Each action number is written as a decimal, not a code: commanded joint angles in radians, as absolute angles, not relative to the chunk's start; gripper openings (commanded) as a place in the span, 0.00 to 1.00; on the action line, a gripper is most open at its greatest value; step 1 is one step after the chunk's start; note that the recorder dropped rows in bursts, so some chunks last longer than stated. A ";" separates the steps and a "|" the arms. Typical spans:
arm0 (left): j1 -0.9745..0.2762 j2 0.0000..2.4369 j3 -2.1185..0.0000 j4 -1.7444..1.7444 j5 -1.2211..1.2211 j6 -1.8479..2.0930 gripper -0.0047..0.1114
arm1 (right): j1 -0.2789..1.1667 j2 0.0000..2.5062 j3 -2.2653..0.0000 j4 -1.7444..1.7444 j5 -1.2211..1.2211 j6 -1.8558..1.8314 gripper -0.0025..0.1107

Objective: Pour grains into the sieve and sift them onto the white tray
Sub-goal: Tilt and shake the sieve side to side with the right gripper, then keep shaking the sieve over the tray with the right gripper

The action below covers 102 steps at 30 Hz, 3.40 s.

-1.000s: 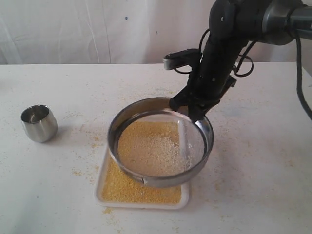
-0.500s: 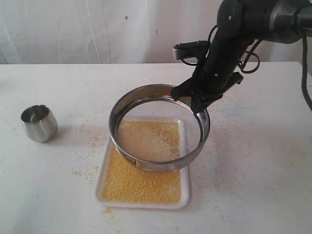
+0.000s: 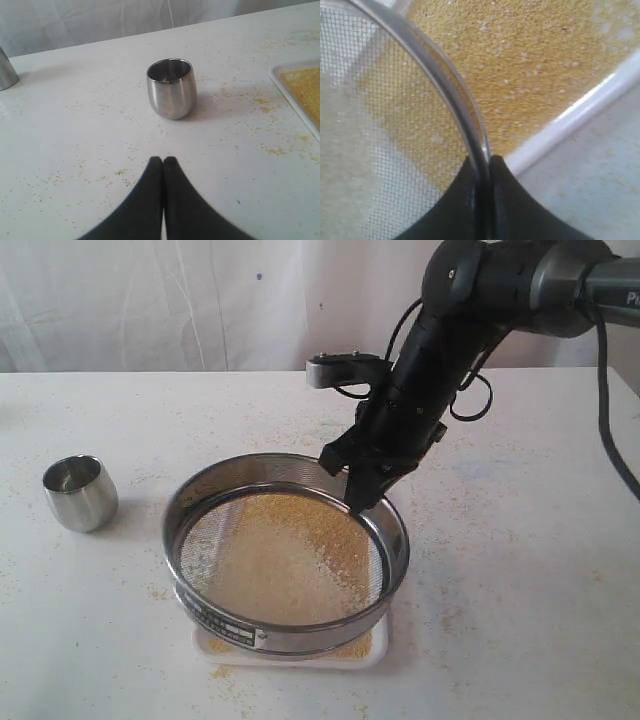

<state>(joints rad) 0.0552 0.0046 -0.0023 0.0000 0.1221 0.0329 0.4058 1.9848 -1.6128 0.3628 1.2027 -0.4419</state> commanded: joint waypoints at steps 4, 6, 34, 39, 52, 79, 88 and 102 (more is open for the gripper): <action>0.058 0.000 0.000 0.000 0.123 0.026 0.04 | 0.399 1.977 -1.616 0.400 1.221 -0.478 0.02; 0.058 0.000 0.000 0.000 0.123 0.026 0.04 | 0.399 1.977 -1.616 0.310 1.169 -0.449 0.02; 0.058 0.000 0.000 0.000 0.123 0.026 0.04 | 0.418 1.974 -1.616 0.007 1.120 -0.093 0.02; 0.058 0.000 0.000 0.000 0.123 0.026 0.04 | 0.418 1.978 -1.616 0.533 1.221 -0.550 0.02; 0.058 0.000 0.000 0.000 0.123 0.026 0.04 | 0.420 1.974 -1.616 0.418 1.130 -0.448 0.02; 0.058 0.000 0.000 0.000 0.123 0.026 0.04 | 0.447 1.976 -1.616 0.455 1.221 -0.574 0.02; 0.058 0.000 0.000 0.000 0.123 0.026 0.04 | 0.450 1.972 -1.616 0.374 1.140 -0.357 0.02; 0.058 0.000 0.000 0.000 0.123 0.026 0.04 | 0.458 1.968 -1.616 0.532 1.181 -0.568 0.02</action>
<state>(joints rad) 0.0552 0.0046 -0.0023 0.0000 0.1221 0.0329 0.4447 1.9864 -1.6128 0.3319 1.1186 -0.3838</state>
